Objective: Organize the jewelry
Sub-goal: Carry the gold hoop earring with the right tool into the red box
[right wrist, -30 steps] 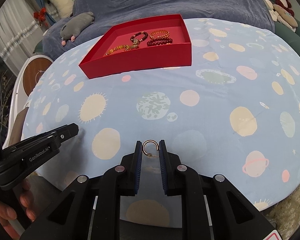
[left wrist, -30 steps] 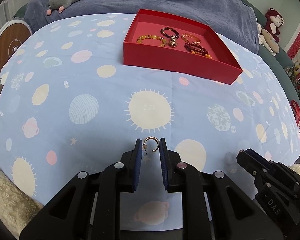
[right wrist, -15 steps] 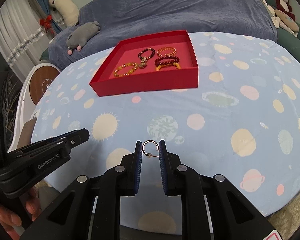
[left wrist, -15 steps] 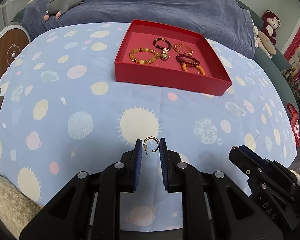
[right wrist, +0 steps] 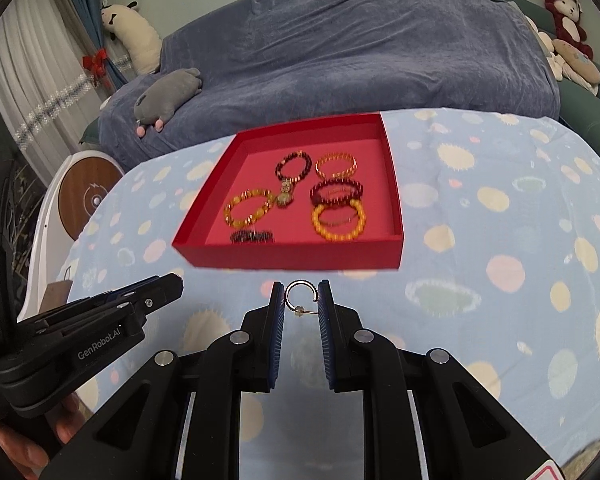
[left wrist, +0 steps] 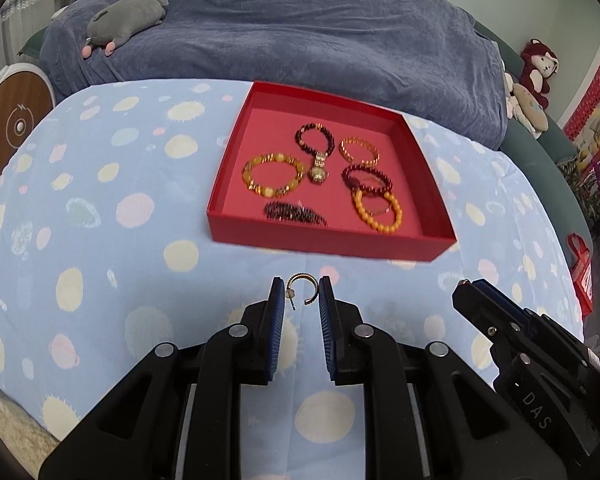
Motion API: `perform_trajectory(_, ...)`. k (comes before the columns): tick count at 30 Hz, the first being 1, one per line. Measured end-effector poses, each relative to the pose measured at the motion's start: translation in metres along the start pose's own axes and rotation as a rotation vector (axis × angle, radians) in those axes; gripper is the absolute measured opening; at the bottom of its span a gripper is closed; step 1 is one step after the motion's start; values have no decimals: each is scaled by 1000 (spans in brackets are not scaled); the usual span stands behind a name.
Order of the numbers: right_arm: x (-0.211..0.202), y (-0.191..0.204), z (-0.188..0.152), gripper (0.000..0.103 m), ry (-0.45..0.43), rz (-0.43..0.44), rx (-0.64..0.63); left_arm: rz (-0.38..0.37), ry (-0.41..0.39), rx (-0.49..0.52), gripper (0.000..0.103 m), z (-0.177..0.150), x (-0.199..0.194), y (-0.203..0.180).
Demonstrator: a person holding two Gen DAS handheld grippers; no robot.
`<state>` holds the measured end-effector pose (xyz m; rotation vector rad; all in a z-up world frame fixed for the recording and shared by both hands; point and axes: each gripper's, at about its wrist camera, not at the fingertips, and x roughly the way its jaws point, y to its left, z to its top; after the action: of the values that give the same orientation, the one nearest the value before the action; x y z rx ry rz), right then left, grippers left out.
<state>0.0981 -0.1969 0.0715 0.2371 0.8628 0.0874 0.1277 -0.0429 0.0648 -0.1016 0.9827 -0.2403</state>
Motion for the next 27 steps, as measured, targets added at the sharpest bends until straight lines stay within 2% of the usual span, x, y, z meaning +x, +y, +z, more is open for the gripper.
perform_trajectory(15, 32, 0, 53, 16, -33, 11, -6, -12, -41, 10, 17, 58, 23, -10)
perform_trajectory(27, 68, 1, 71, 16, -11, 4, -13, -8, -16, 22, 17, 78, 55, -14)
